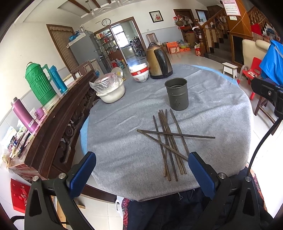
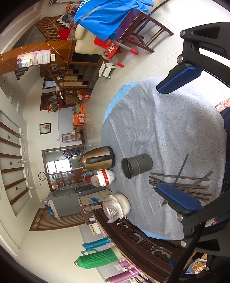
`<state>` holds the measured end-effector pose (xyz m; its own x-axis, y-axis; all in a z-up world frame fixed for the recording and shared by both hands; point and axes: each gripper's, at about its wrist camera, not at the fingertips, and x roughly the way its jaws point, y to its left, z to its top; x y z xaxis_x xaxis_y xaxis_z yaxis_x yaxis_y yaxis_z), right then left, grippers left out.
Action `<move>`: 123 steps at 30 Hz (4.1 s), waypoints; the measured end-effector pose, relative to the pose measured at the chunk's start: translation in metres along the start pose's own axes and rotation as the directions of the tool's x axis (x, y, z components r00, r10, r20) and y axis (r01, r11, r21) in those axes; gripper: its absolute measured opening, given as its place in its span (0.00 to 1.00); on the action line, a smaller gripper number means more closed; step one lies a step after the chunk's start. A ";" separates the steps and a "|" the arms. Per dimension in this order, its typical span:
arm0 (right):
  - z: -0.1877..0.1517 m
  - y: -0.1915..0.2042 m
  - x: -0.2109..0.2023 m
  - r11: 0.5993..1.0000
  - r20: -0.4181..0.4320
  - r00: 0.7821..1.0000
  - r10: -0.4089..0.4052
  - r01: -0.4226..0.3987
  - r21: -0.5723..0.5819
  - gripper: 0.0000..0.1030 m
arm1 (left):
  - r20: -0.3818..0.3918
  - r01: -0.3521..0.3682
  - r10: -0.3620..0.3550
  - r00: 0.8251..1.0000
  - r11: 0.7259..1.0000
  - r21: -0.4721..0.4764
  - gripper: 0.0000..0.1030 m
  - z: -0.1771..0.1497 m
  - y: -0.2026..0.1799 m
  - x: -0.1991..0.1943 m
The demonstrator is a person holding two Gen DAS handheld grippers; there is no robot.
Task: Organize utensils
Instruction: 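Move both grippers toward the pile of dark chopsticks, then close the left gripper on one chopstick while the right gripper grasps another, then lift the held chopsticks with both grippers and carry them over the grey cup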
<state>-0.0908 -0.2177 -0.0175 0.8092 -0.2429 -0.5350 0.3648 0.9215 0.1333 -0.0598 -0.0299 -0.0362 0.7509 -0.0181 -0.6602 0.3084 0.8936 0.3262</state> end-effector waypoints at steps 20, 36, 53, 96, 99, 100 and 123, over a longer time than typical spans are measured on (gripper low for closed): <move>0.003 0.014 0.082 0.999 -0.162 0.986 0.022 -0.026 -0.022 1.00 | -0.146 0.028 -0.040 0.988 0.996 -0.084 1.00 0.006 0.020 0.079; -0.015 0.066 0.182 0.942 -0.419 0.854 0.307 -0.336 0.006 0.41 | -0.339 0.121 -0.288 0.895 0.892 -0.437 0.97 -0.003 0.101 0.189; -0.021 0.090 0.216 0.918 -0.473 0.836 0.280 -0.378 -0.124 0.38 | -0.301 0.330 -0.636 0.710 0.678 -0.657 0.43 0.017 0.086 0.262; 0.017 0.093 0.276 0.927 -0.488 0.792 0.366 -0.356 0.117 0.06 | -0.258 0.370 -0.735 0.626 0.572 -0.732 0.08 0.024 0.095 0.312; 0.024 0.089 0.253 0.916 -0.446 0.804 0.393 -0.384 0.114 0.06 | -0.237 0.379 -0.727 0.644 0.573 -0.727 0.07 0.024 0.102 0.301; 0.028 0.086 0.245 0.912 -0.426 0.810 0.403 -0.394 0.113 0.06 | -0.229 0.383 -0.723 0.651 0.574 -0.724 0.07 0.026 0.104 0.296; 0.092 0.036 0.158 0.893 -0.113 0.889 0.444 -0.428 0.141 0.06 | -0.038 0.476 -0.559 0.828 0.737 -0.480 0.05 0.123 0.134 0.170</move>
<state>0.0924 -0.2504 -0.0204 0.8292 0.2277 -0.5105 0.0441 0.8838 0.4659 0.1811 0.0315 -0.0214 0.4274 -0.4978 -0.7547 0.3038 0.8653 -0.3987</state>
